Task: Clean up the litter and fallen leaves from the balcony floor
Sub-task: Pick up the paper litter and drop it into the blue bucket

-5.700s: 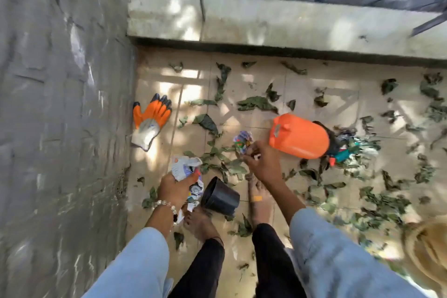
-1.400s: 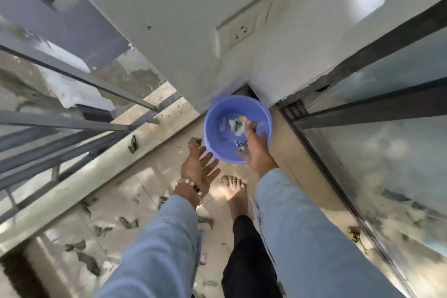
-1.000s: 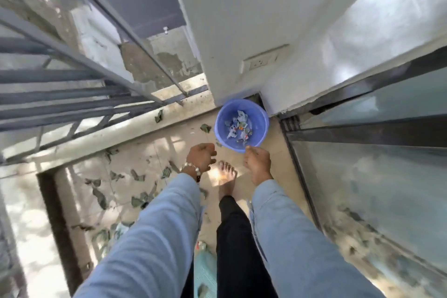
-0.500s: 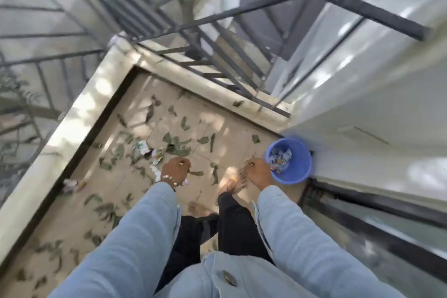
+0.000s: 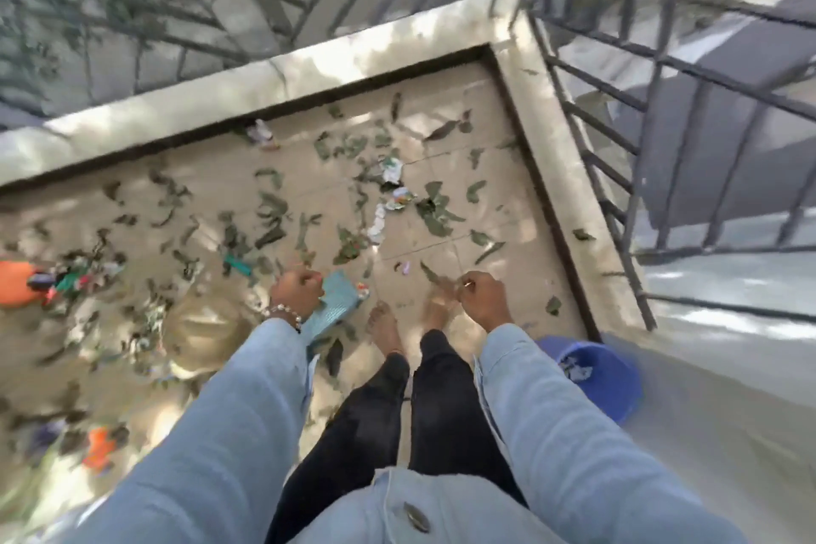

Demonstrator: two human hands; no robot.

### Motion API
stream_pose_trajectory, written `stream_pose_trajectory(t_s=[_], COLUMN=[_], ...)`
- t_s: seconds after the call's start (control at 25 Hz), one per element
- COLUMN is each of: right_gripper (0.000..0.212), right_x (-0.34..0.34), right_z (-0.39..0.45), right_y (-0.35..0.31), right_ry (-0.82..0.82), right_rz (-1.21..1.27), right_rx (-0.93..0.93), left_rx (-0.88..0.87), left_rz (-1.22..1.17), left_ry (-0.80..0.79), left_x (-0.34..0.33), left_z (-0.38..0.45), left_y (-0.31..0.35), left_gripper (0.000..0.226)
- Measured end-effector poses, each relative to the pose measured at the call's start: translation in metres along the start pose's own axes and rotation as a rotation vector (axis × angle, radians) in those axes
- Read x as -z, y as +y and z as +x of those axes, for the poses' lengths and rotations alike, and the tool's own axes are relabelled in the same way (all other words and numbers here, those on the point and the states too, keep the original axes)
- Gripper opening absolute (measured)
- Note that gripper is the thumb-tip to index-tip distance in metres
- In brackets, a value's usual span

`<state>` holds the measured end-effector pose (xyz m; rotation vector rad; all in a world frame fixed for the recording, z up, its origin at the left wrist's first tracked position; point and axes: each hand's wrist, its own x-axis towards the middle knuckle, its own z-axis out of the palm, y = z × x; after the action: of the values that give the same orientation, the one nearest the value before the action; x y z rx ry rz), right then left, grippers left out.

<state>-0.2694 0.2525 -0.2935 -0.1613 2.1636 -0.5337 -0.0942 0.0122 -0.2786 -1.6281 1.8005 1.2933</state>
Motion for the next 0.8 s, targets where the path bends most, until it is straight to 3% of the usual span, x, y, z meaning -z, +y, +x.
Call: stream_pose_trajectory(t_s=[0.12, 0.28, 0.48, 0.6, 0.8], right_gripper=[0.016, 0.016, 0.017, 0.014, 0.044], right_x=[-0.036, -0.095, -0.209, -0.284, -0.394], right_z=[0.023, 0.069, 0.174, 0.237, 0.332], right_y=[-0.03, -0.05, -0.031, -0.008, 0.047], right_ry=[-0.106, -0.254, -0.475, -0.619, -0.701], right_rz=[-0.169, -0.345, -0.648, -0.882, -1.189], right_rx=[0.115, 0.241, 0.347, 0.48, 0.534], left_rx=[0.142, 0.206, 0.277, 0.263, 0.175], left_rz=[-0.235, -0.366, -0.437, -0.527, -0.533], left_ry=[0.053, 0.164, 0.211, 0.307, 0.563], left_x=[-0.004, -0.023, -0.079, -0.102, -0.126], left_z=[0.032, 0.04, 0.129, 0.187, 0.279], left_y=[-0.081, -0.121, -0.189, -0.199, -0.226], left_gripper=[0.015, 0.016, 0.029, 0.019, 0.019])
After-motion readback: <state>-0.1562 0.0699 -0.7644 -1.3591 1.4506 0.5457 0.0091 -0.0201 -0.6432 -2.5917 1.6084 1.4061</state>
